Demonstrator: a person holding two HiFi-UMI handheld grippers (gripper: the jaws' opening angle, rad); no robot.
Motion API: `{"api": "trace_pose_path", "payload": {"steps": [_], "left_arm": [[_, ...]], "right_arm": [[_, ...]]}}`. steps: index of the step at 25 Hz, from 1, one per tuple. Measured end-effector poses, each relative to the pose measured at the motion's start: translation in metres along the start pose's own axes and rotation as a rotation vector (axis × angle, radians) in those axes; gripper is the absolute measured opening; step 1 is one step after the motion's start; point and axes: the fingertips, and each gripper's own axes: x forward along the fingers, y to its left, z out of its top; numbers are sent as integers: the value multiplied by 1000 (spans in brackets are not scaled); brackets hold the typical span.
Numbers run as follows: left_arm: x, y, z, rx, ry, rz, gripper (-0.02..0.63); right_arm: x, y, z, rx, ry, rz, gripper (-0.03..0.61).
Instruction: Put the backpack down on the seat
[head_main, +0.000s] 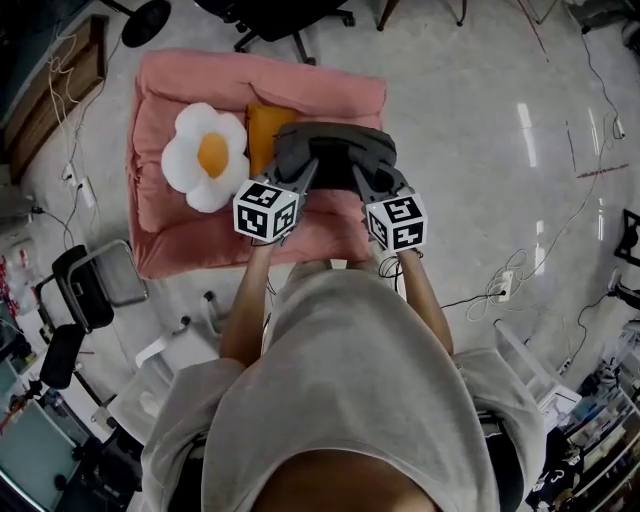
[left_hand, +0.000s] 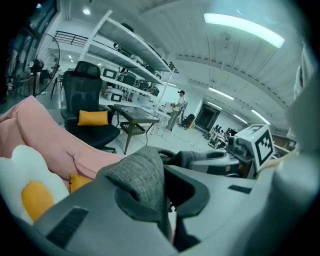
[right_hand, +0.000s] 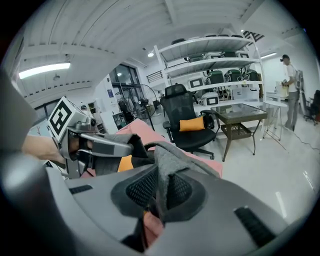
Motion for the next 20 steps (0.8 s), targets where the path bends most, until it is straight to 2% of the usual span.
{"api": "trace_pose_path", "payload": {"steps": [10, 20], "left_arm": [[23, 18, -19, -36, 42, 26, 28], [55, 45, -19, -47, 85, 29, 28]], "right_arm": [[26, -11, -19, 8, 43, 31, 29], [65, -37, -16, -11, 80, 50, 35]]}}
